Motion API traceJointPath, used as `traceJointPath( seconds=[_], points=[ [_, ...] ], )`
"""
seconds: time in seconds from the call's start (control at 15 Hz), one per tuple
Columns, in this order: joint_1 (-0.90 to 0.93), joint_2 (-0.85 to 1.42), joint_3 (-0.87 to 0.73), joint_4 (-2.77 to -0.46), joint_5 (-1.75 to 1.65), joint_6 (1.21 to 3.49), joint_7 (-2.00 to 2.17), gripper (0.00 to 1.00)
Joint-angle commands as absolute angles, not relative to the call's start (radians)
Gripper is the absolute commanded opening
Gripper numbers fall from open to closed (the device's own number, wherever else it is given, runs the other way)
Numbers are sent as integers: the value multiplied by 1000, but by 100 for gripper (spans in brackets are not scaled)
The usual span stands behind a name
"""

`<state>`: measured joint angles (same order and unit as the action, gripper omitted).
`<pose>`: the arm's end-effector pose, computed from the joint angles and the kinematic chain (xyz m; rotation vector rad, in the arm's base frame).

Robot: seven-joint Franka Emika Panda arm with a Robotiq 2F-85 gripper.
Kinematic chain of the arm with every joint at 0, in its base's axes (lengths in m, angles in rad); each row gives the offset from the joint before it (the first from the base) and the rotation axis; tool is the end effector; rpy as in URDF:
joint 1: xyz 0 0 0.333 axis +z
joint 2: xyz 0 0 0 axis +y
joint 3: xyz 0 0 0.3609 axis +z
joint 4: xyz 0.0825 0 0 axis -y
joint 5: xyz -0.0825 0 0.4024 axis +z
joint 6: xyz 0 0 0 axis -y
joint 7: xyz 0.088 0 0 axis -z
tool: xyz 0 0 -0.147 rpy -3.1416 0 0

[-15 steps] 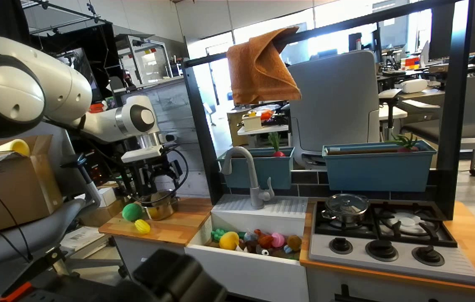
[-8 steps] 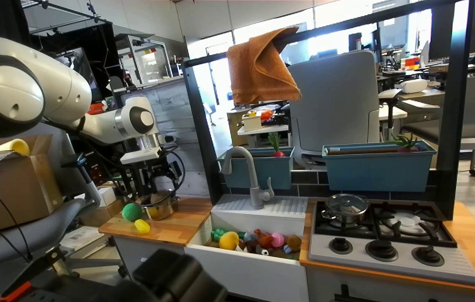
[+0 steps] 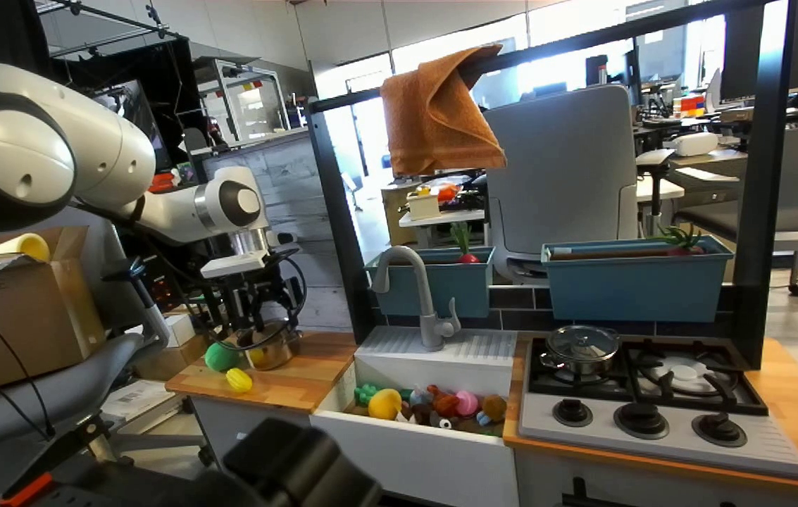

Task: Take the brown object out of the pot

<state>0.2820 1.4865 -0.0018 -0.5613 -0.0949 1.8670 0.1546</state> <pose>0.7930 0.2177 0.0098 2.9956 0.2447 -0.2367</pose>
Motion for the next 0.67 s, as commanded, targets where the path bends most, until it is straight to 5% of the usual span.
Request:
traceJointPath(
  seconds=[0.0, 0.4, 0.6],
  points=[
    [280, 1486, -1, -551, -81, 1821, 170, 60],
    [281, 1492, -2, -537, -81, 1802, 176, 13],
    [282, 1497, -4, -526, -83, 1800, 177, 0]
  ],
)
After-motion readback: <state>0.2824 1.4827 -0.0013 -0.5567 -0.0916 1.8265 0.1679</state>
